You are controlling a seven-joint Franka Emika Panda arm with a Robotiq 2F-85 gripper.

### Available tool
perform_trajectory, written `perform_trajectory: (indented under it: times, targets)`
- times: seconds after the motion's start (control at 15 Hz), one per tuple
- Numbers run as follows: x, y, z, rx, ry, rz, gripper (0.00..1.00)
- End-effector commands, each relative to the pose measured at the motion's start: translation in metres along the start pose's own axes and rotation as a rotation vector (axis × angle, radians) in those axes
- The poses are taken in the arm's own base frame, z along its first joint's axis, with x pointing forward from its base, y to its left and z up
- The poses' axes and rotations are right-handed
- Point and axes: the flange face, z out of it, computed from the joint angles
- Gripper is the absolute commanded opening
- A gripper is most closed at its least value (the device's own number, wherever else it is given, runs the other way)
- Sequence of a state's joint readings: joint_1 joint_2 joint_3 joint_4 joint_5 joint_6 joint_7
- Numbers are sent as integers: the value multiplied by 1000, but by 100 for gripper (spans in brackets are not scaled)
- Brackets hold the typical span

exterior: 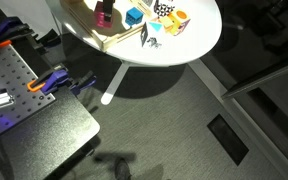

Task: Remove the pink building block and put it on the table to the right

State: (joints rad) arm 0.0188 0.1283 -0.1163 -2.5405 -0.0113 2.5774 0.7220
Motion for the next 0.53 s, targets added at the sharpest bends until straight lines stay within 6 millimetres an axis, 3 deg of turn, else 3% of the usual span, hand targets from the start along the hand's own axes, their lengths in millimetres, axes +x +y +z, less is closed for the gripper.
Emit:
perform_trajectory:
  times: [0.0, 0.47]
  targets:
    - [8, 32, -10, 25, -63, 22, 33]
    - [40, 78, -8, 28, -119, 130, 33]
